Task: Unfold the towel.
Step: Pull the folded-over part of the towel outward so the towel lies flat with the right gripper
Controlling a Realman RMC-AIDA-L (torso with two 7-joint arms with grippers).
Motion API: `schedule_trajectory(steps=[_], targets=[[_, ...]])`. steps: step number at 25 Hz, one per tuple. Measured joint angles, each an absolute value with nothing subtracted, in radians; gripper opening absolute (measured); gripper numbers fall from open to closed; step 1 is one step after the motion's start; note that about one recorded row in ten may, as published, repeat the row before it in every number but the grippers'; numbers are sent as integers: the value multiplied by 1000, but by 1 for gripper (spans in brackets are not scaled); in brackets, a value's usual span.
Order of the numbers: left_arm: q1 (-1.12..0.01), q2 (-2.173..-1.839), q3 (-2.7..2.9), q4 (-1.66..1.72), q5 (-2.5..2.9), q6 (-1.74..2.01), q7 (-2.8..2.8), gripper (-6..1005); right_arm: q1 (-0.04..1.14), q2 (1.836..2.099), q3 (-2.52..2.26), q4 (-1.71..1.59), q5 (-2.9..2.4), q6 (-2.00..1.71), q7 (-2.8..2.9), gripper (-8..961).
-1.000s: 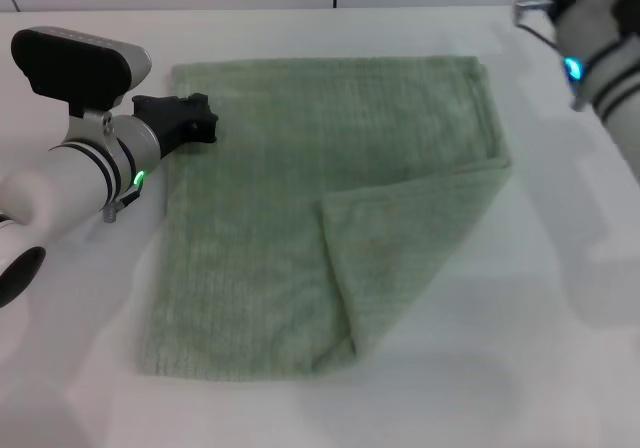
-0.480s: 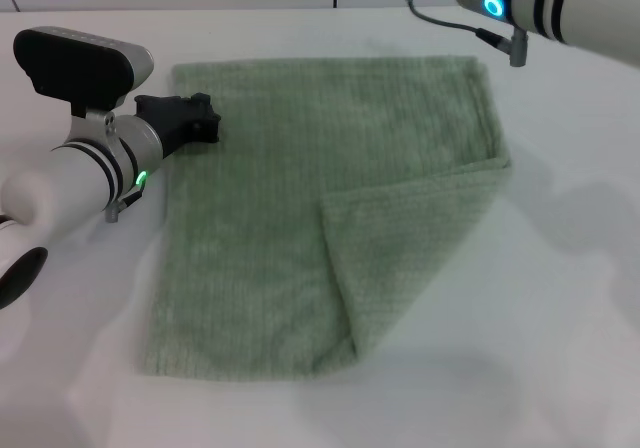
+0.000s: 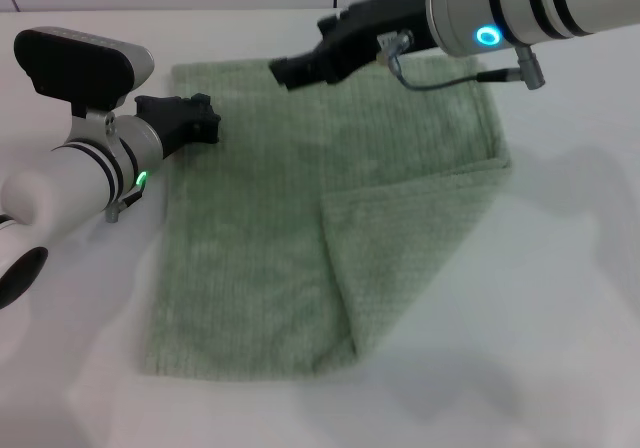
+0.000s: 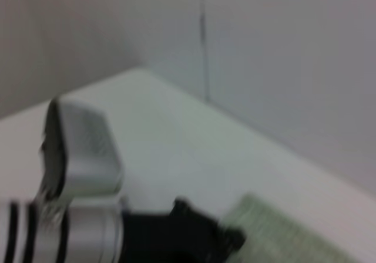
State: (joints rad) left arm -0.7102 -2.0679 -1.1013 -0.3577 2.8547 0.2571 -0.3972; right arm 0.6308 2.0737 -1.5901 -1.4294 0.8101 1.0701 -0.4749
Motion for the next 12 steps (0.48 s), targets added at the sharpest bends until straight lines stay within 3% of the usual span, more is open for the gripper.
schedule_trajectory(steps=[12], targets=[[-709,-2069,-1101,-353,2855,260,-397,-1,785,2074,-1541,-1144,815,1203,-601,778]])
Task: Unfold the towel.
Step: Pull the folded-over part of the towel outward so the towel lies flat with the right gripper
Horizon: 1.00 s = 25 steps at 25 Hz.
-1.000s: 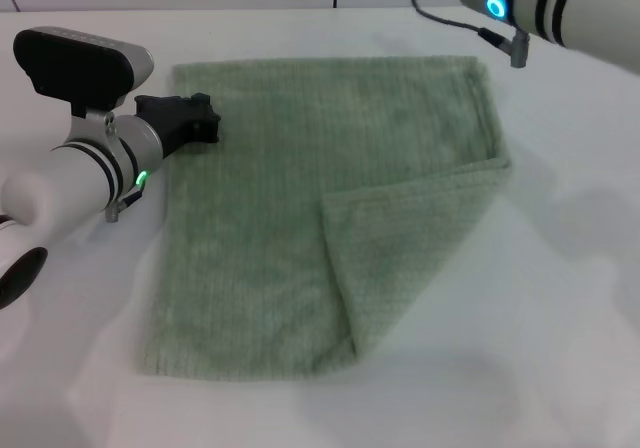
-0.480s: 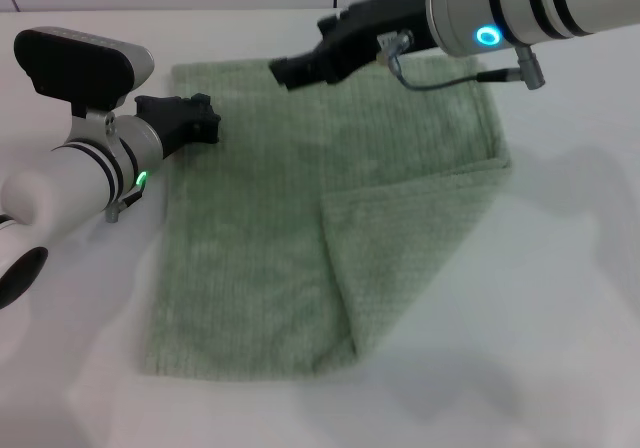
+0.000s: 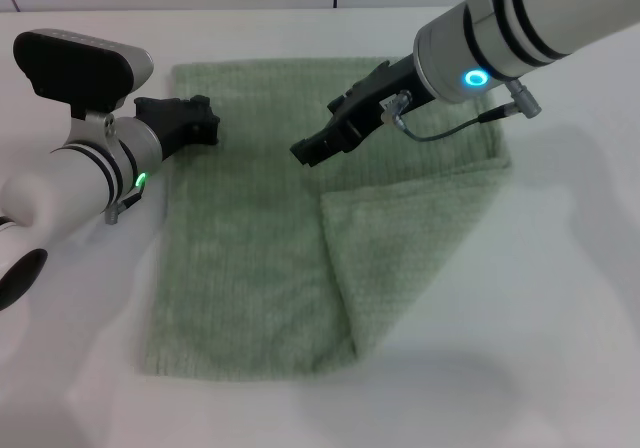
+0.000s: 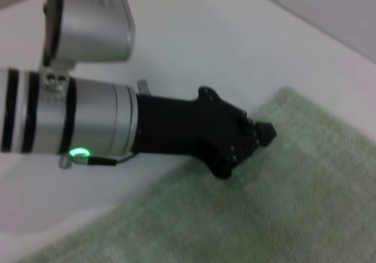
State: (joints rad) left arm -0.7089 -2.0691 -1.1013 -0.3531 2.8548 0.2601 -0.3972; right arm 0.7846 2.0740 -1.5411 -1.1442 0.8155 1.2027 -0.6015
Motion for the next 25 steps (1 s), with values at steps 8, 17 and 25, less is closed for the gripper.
schedule_trajectory(steps=[8,17,25], targets=[[-709,-2069,-1101,-355,2855,262,-397,-1,861,2076,-1554,-978,813,1194,-661,777],[-709,-2069,-1101,-359,2855,262,-397,-1,911,2078,-1583,-870,817,1204,-692,777],[-709,-2069,-1101,-359,2855,259,-397,-1,916,2079,-1596,-855,813,1208,-693,779]])
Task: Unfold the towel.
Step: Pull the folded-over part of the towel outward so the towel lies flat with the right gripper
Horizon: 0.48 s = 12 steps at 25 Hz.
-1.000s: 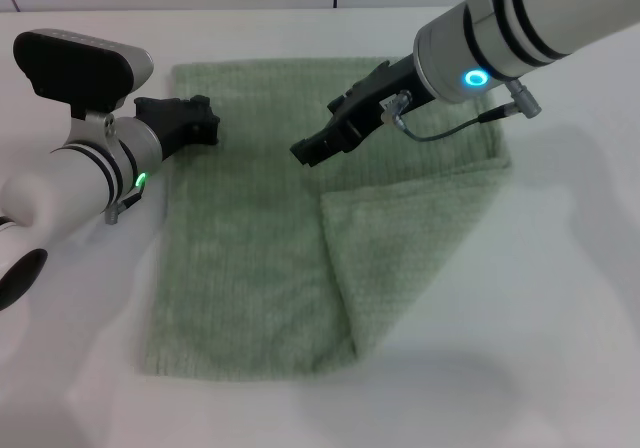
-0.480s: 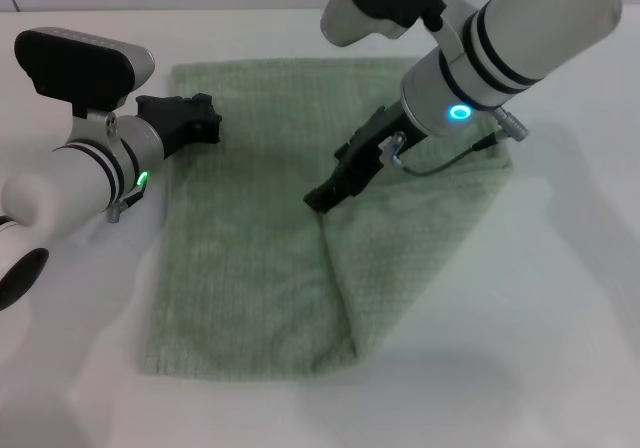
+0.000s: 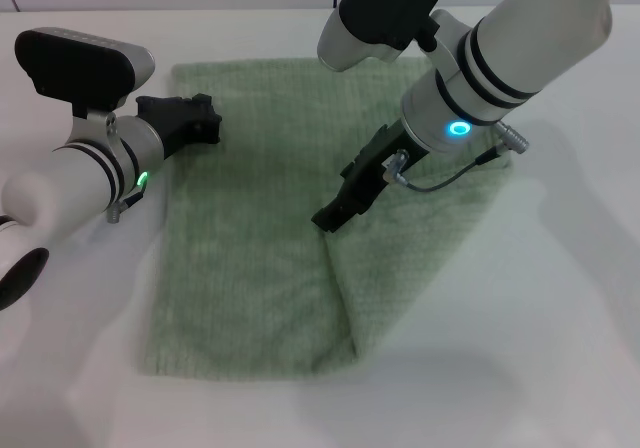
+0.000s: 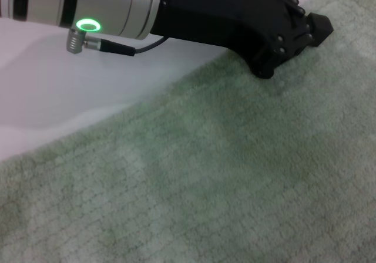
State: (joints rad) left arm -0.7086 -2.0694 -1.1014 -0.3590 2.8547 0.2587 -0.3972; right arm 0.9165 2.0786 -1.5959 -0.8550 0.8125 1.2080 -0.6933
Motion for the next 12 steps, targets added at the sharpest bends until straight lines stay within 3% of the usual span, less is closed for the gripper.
schedule_trajectory(steps=[12], targets=[[-705,-2069,-1101,-359,2855,260,-397,-2,934,2083,-1609,-806,813,1169,-704,778]])
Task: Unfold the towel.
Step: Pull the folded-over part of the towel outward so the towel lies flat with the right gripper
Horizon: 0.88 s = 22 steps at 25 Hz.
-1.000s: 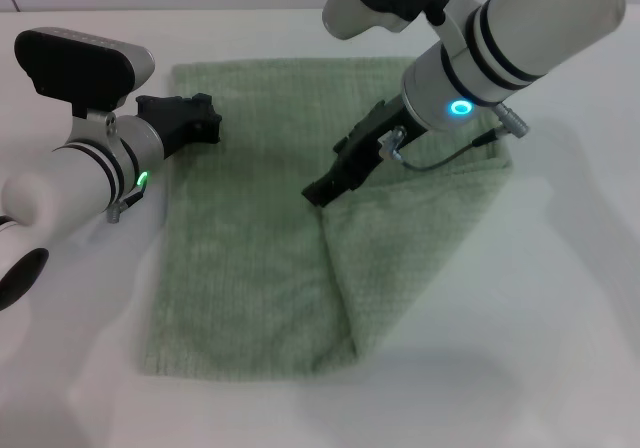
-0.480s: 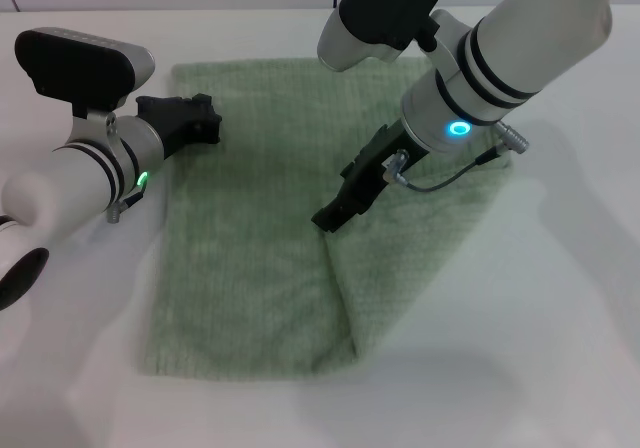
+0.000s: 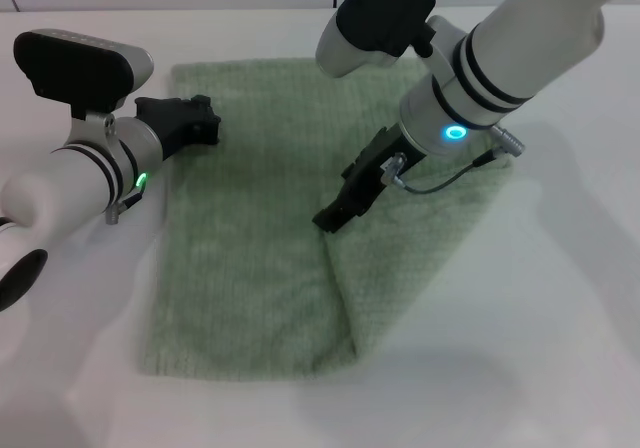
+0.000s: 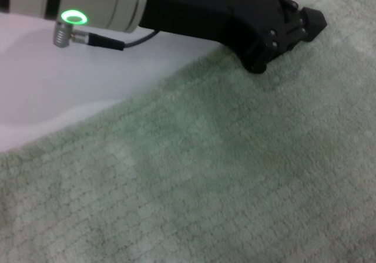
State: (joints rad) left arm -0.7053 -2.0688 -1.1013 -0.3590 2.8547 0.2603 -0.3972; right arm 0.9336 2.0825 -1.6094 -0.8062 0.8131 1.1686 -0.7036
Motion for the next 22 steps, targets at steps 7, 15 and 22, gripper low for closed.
schedule_trajectory(steps=[7,15,22], targets=[[-704,-2068,-1101,-360,2855,262,-397,-2,944,2087,-1636,-791,818,1154,-715,777],[-703,-2068,-1101,-361,2855,262,-397,-2,947,2087,-1636,-787,819,1155,-712,686],[-702,-2068,-1101,-362,2855,262,-398,-2,948,2086,-1635,-787,818,1163,-708,528]])
